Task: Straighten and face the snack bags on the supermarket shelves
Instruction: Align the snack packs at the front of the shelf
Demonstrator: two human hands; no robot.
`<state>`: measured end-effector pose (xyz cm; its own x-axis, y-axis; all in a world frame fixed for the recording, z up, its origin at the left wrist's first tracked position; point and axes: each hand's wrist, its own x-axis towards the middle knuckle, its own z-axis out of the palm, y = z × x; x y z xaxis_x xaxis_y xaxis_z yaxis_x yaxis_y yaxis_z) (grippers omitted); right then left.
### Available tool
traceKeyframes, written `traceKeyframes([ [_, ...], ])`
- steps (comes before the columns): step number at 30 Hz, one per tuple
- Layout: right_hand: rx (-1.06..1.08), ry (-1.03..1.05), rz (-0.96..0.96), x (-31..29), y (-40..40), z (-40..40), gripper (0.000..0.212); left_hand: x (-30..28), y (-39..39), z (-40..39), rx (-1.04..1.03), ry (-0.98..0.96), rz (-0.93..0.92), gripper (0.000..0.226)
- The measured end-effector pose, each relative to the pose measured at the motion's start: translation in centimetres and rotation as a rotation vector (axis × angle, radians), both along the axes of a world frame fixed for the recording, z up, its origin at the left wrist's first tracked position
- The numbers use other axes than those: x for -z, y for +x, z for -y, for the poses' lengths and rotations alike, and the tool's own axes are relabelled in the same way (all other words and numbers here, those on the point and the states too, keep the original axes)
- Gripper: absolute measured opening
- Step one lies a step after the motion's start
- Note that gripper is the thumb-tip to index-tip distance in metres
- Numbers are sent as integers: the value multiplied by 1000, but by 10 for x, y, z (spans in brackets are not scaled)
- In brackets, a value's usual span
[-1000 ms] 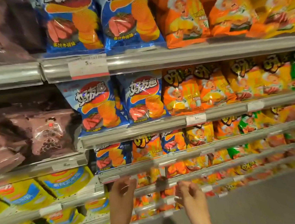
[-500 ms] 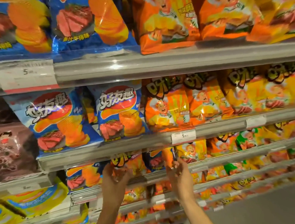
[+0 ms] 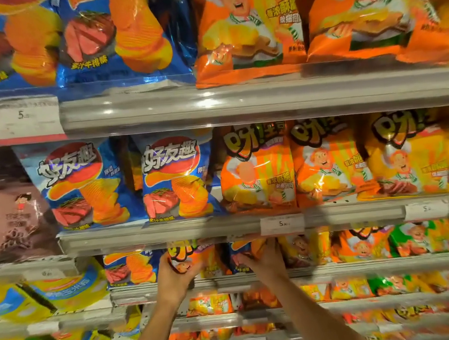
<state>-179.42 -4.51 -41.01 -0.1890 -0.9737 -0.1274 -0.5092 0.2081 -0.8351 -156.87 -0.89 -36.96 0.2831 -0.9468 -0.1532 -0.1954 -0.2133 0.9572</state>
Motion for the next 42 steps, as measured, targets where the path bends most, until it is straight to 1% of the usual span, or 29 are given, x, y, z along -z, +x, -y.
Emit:
traceKeyframes([
  [2, -24, 38, 1, 2, 0, 7, 100, 2, 1, 2, 7, 16, 17, 63],
  [5, -39, 94, 36, 3, 1, 16, 108, 1, 4, 9, 27, 25, 52, 66],
  [7, -9, 91, 52, 2, 3, 18, 108, 1, 6, 14, 42, 22, 64, 68],
  [9, 39, 85, 45, 5, 5, 18, 97, 2, 8, 19, 58, 14, 77, 71],
  [12, 68, 110, 98, 10, 6, 21, 73, 2, 14, 28, 100, 31, 84, 77],
  [14, 100, 126, 118, 8, 7, 20, 62, 1, 17, 31, 128, 17, 98, 72],
  [15, 122, 125, 90, 5, 8, 19, 60, 0, 19, 32, 137, 5, 99, 70],
  [17, 159, 128, 63, -1, 8, 17, 63, -2, 21, 36, 140, -15, 93, 62],
  [19, 167, 117, 159, -5, 9, 18, 72, -6, 21, 40, 128, -45, 69, 45],
  [21, 159, 99, 191, -9, 10, 20, 73, -14, 20, 43, 142, -51, 65, 34],
  [24, 151, 101, 109, -13, 14, 20, 65, -18, 25, 44, 151, -37, 46, 35],
  [27, 173, 86, 20, -20, 21, 17, 68, -18, 32, 43, 130, -32, 40, 40],
  [30, 186, 114, 10, -31, 24, 15, 58, -25, 34, 38, 106, -6, 54, 30],
  [33, 165, 144, 1, -38, 23, 12, 54, -36, 34, 31, 113, 26, 117, 42],
  [34, 154, 142, -6, -40, 22, 10, 53, -39, 35, 29, 126, 23, 109, 41],
  [36, 142, 123, -25, -41, 19, 3, 52, -39, 38, 26, 154, -15, 65, 27],
  [37, 141, 112, -19, -41, 18, -2, 53, -40, 39, 23, 176, -23, 60, 29],
  [38, 139, 104, 15, -39, 16, -7, 53, -38, 40, 20, 189, -23, 51, 37],
  [41, 145, 94, 149, -30, 6, -21, 51, -28, 39, 17, 152, 0, 20, 58],
  [42, 147, 95, 190, -26, 1, -26, 47, -22, 38, 17, 136, 23, -2, 64],
])
